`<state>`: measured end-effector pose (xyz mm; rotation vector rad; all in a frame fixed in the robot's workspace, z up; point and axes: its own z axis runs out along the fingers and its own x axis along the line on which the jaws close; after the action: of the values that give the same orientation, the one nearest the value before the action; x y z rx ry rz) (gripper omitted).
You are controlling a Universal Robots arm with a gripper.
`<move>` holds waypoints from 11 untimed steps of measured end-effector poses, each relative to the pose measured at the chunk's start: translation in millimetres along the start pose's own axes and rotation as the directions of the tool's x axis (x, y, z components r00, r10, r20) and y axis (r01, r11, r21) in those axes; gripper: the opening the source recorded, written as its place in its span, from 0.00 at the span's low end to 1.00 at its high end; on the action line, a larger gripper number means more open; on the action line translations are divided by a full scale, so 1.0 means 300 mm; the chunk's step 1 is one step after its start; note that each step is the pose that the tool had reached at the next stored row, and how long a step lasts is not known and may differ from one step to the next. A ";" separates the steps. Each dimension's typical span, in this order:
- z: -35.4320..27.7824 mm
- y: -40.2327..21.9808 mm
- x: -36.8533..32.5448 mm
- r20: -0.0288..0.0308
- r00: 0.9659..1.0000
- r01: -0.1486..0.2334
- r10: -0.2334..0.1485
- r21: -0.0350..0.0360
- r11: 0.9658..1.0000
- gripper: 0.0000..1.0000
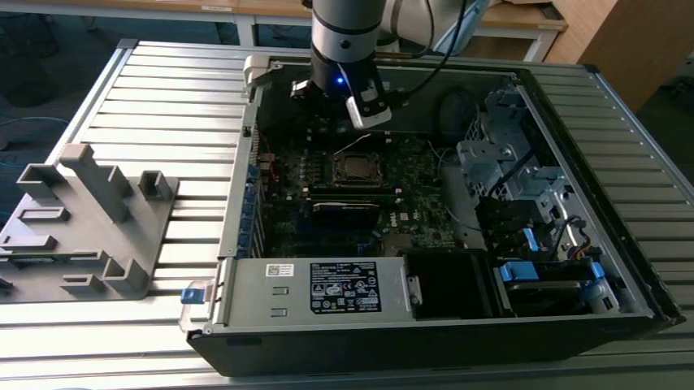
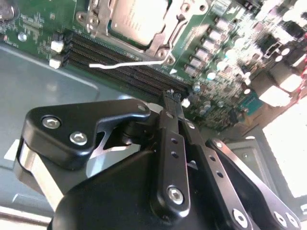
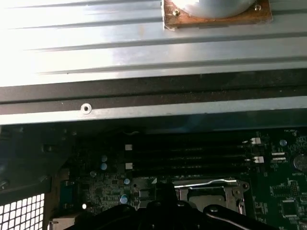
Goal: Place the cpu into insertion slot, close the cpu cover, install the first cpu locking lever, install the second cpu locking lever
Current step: 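Install the first cpu locking lever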
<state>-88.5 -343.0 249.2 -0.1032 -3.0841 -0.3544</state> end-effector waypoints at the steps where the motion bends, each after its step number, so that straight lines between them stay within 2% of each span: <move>1: 0.000 0.000 0.000 0.000 1.000 0.000 0.000 0.002 1.000 0.11; 5: 0.001 0.000 -0.001 0.000 1.000 -0.001 0.001 0.004 1.000 0.11; 11: 0.003 0.002 -0.020 0.000 1.000 -0.001 0.001 0.004 1.000 0.11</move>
<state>-82.6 -342.5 248.2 -0.1044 -3.0850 -0.3479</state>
